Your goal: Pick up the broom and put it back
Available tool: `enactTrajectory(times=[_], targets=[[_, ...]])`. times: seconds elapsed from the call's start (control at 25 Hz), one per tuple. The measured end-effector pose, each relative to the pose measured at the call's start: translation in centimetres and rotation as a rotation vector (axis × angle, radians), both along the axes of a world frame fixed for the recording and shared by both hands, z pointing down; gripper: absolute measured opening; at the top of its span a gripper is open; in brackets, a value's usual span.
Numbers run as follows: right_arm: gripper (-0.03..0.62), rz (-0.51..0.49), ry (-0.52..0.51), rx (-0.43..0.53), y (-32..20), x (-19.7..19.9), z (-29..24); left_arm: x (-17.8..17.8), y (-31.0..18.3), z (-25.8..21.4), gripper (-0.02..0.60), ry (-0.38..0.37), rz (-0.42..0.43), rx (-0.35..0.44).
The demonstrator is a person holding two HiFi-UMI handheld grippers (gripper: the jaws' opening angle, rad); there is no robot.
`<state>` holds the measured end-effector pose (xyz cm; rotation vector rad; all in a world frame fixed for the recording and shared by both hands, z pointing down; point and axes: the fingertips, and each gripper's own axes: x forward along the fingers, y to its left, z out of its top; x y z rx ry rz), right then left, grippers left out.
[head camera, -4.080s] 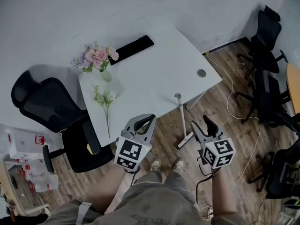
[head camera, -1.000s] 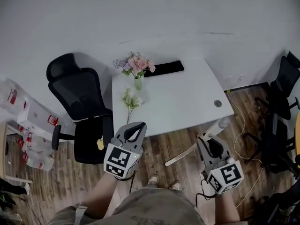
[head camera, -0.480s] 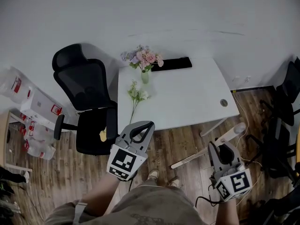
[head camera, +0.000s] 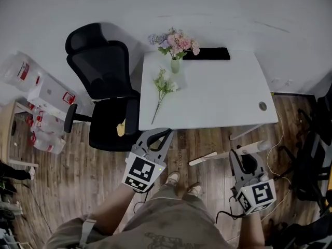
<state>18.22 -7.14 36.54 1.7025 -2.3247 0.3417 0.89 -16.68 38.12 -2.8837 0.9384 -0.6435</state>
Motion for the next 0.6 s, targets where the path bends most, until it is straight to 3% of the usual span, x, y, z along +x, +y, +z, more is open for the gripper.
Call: enactTrajectory(times=[0.6], targets=[[0.106, -0.091, -0.001, -0.253, -4.5, -6.5, 16.8, -6.6, -0.5, 11.7, 0.017, -0.098, -0.166, -0.204]])
